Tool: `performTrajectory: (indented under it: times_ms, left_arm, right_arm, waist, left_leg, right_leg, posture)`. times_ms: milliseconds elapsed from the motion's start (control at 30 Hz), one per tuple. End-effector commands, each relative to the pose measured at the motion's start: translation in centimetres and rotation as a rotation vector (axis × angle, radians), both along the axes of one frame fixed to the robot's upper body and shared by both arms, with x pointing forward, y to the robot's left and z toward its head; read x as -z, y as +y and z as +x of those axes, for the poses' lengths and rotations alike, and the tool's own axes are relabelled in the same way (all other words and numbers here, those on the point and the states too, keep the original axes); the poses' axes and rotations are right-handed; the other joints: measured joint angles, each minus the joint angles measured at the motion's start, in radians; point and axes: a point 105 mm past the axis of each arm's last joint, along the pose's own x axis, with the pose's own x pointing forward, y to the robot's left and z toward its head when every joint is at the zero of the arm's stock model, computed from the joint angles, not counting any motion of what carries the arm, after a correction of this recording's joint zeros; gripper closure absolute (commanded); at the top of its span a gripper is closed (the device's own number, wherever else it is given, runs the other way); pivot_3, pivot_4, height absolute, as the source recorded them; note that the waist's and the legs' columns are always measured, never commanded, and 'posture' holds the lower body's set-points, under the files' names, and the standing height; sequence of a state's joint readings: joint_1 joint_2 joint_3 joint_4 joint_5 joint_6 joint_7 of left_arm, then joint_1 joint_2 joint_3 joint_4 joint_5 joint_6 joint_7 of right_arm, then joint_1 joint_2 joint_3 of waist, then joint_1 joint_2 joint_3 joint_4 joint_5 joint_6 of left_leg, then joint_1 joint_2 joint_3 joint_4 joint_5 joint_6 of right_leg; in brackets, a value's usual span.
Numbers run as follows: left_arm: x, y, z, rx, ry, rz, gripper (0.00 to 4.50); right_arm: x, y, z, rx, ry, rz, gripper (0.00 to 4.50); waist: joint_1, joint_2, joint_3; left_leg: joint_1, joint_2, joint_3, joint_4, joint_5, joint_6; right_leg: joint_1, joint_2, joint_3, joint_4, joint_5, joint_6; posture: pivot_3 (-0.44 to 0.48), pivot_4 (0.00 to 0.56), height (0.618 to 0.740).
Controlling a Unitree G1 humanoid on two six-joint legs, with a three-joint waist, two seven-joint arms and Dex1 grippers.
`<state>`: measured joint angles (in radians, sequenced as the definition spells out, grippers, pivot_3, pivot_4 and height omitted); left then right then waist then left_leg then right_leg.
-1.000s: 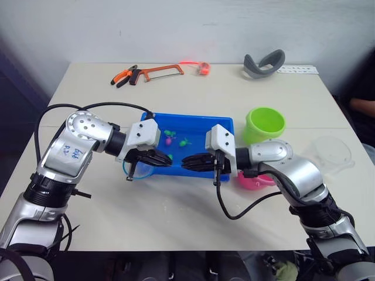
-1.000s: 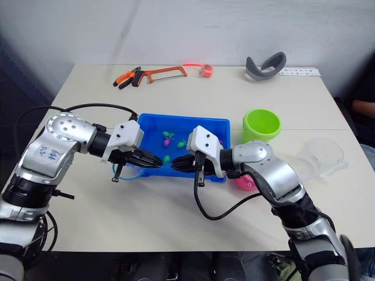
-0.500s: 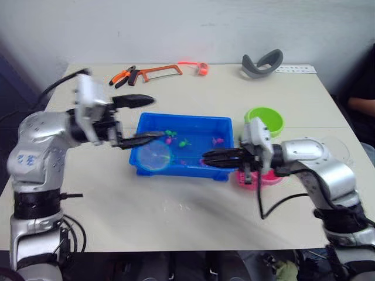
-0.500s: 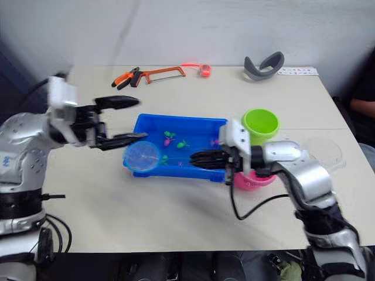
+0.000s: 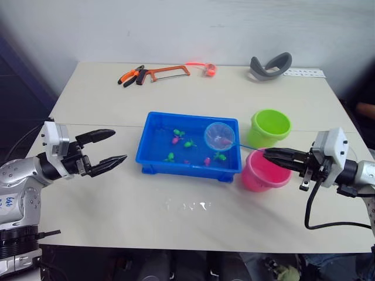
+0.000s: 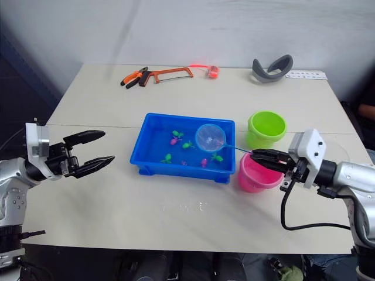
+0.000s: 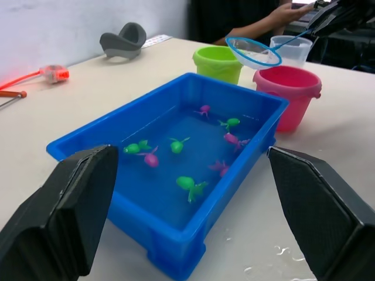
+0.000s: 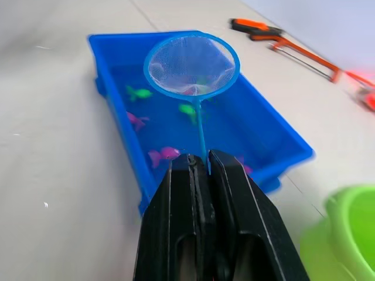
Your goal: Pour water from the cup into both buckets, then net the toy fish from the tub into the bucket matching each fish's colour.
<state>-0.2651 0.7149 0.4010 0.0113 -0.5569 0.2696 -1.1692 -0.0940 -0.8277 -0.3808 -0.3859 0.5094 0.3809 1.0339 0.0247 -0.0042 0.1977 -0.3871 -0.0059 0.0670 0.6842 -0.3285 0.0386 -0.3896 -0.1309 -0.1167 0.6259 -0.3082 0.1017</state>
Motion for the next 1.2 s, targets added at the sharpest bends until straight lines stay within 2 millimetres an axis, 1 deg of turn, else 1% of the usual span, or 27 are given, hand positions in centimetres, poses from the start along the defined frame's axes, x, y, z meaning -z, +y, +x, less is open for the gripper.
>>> performTrajectory:
  times_ms: [33, 67, 133, 233, 300, 367, 433, 467, 533, 600, 633, 733, 833, 933, 1000, 1067, 1200]
  left_arm:
    - [-0.1, -0.1, -0.2, 0.011, -0.018, -0.036, 0.08]
    - [0.2, -0.3, -0.2, 0.017, -0.006, -0.043, 0.08]
    - [0.6, -1.0, -0.2, 0.041, 0.005, -0.047, 0.08]
    - [0.3, -1.9, 0.3, 0.062, -0.009, -0.063, 0.08]
    - [0.2, -2.2, 0.3, 0.070, -0.012, -0.068, 0.08]
    - [0.2, -2.9, 0.4, 0.094, -0.013, -0.067, 0.08]
    - [0.2, -3.5, 0.4, 0.115, -0.015, -0.068, 0.08]
    - [0.1, -3.7, 0.4, 0.120, -0.019, -0.069, 0.08]
    - [0.0, -4.1, 0.6, 0.126, -0.025, -0.077, 0.08]
    - [-0.1, -4.6, 0.6, 0.138, -0.034, -0.079, 0.08]
    - [-0.1, -4.7, 0.5, 0.145, -0.034, -0.081, 0.08]
    - [-0.3, -5.2, 0.4, 0.155, -0.042, -0.082, 0.08]
    - [-0.3, -5.3, 0.2, 0.164, -0.036, -0.072, 0.08]
    - [0.1, -5.4, -0.4, 0.197, 0.005, -0.049, 0.08]
    - [0.1, -5.5, -0.7, 0.199, 0.007, -0.050, 0.08]
    - [0.1, -5.6, -0.7, 0.197, 0.011, -0.054, 0.08]
    - [0.1, -5.8, -0.7, 0.196, 0.016, -0.054, 0.08]
  right_arm:
    - [-1.6, -0.9, -0.5, 0.099, -0.039, 0.036, 4.50]
    - [-1.6, -1.1, -0.5, 0.131, -0.034, 0.040, 4.50]
    - [-1.9, -0.7, -0.6, 0.159, -0.017, 0.055, 4.50]
    - [-2.3, 0.5, -0.2, 0.139, -0.013, 0.033, 4.50]
    - [-2.4, 0.9, 0.0, 0.132, -0.010, 0.024, 4.50]
    - [-2.5, 1.7, 0.9, 0.107, -0.024, -0.058, 4.50]
    - [-2.6, 2.4, 1.6, 0.085, -0.019, -0.103, 4.50]
    - [-2.7, 2.7, 1.9, 0.076, -0.007, -0.111, 4.50]
    - [-3.0, 3.7, 2.3, 0.050, 0.050, -0.066, 4.50]
    - [-2.7, 4.3, 3.1, 0.075, 0.108, -0.066, 4.50]
    - [-2.6, 4.6, 3.3, 0.078, 0.105, -0.079, 4.50]
    - [-2.4, 4.9, 4.2, 0.099, 0.063, -0.162, 4.50]
    - [-2.3, 4.6, 4.4, 0.108, 0.040, -0.244, 4.50]
    - [-2.1, 4.6, 4.6, 0.127, 0.078, -0.227, 4.50]
    - [-2.0, 4.6, 4.6, 0.124, 0.072, -0.254, 4.50]
    - [-1.7, 5.0, 4.6, 0.109, 0.123, -0.212, 4.50]
    - [-0.4, 6.2, 4.6, 0.098, 0.339, -0.063, 4.50]
  waist:
    - [-0.003, 0.000, 0.000]
    - [-0.003, 0.000, 0.000]
    - [-0.003, 0.000, 0.000]
    - [-0.002, 0.000, 0.000]
    - [-0.002, 0.000, 0.000]
    - [-0.002, 0.000, 0.000]
    - [-0.003, 0.000, 0.000]
    - [-0.003, 0.000, 0.000]
    - [-0.003, 0.000, 0.000]
    - [-0.003, 0.000, 0.000]
    - [-0.004, 0.000, 0.000]
    - [-0.002, 0.000, 0.000]
    - [-0.002, 0.000, 0.000]
    - [-0.003, 0.000, 0.000]
    - [-0.004, 0.000, 0.000]
    - [-0.005, 0.000, 0.000]
    - [-0.011, 0.000, 0.000]
  left_leg:
    - [0.000, 0.000, 0.000, 0.000, 0.000, 0.000]
    - [0.001, 0.000, 0.001, 0.000, 0.000, 0.000]
    - [0.001, 0.001, 0.001, -0.001, 0.000, 0.000]
    - [0.001, 0.000, 0.001, -0.001, 0.000, 0.000]
    - [0.001, 0.000, 0.001, 0.000, 0.000, 0.000]
    - [0.001, 0.000, 0.000, -0.001, 0.000, 0.000]
    - [0.000, 0.000, 0.001, -0.001, 0.000, 0.000]
    - [0.000, 0.000, 0.001, -0.001, 0.000, 0.000]
    - [0.000, 0.000, 0.001, -0.001, 0.000, 0.000]
    - [0.000, 0.000, 0.001, -0.001, 0.000, 0.000]
    - [0.000, 0.000, 0.001, -0.001, 0.000, 0.000]
    - [-0.001, 0.000, 0.000, -0.001, 0.000, 0.000]
    - [-0.001, 0.000, 0.001, -0.001, 0.000, 0.000]
    - [-0.001, 0.000, 0.001, -0.001, 0.000, 0.000]
    - [-0.001, 0.000, 0.001, -0.001, 0.000, 0.000]
    - [-0.001, 0.000, 0.001, -0.001, 0.000, 0.000]
    - [-0.001, 0.001, 0.001, -0.001, 0.000, -0.001]
  right_leg:
    - [0.000, 0.000, 0.000, 0.000, 0.000, 0.000]
    - [0.000, 0.000, 0.001, 0.000, 0.000, 0.000]
    - [0.000, 0.000, 0.001, 0.000, 0.000, 0.000]
    - [0.000, 0.000, 0.001, 0.000, 0.000, 0.000]
    - [0.000, 0.000, 0.001, 0.000, 0.000, 0.000]
    - [0.000, 0.000, 0.001, 0.000, 0.000, 0.000]
    - [-0.001, 0.000, 0.001, 0.000, 0.000, 0.000]
    - [-0.001, 0.000, 0.001, 0.000, 0.000, 0.000]
    - [-0.001, 0.000, 0.001, 0.000, 0.000, 0.000]
    - [-0.001, 0.000, 0.001, 0.000, 0.000, 0.000]
    - [-0.001, 0.000, 0.001, 0.000, 0.000, 0.000]
    - [-0.001, 0.000, 0.000, -0.001, 0.000, 0.000]
    - [-0.001, 0.000, 0.001, -0.001, 0.000, 0.000]
    - [-0.002, 0.000, 0.001, -0.001, 0.000, 0.000]
    - [-0.002, 0.000, 0.001, -0.001, 0.000, 0.000]
    - [-0.002, 0.001, 0.001, -0.001, 0.000, 0.000]
    - [-0.001, 0.001, 0.001, 0.000, 0.000, 0.000]
  posture:
    - [0.000, 0.150, 0.740]
    - [0.000, 0.150, 0.740]
    - [0.000, 0.150, 0.740]
    - [0.000, 0.150, 0.740]
    - [0.000, 0.150, 0.740]
    - [0.000, 0.150, 0.740]
    - [0.000, 0.150, 0.740]
    - [0.000, 0.150, 0.740]
    - [0.000, 0.150, 0.740]
    - [0.000, 0.150, 0.740]
    - [0.000, 0.150, 0.740]
    - [0.000, 0.150, 0.740]
    - [0.000, 0.150, 0.740]
    - [0.000, 0.150, 0.740]
    - [0.000, 0.150, 0.740]
    - [0.000, 0.150, 0.740]
    - [0.000, 0.150, 0.740]
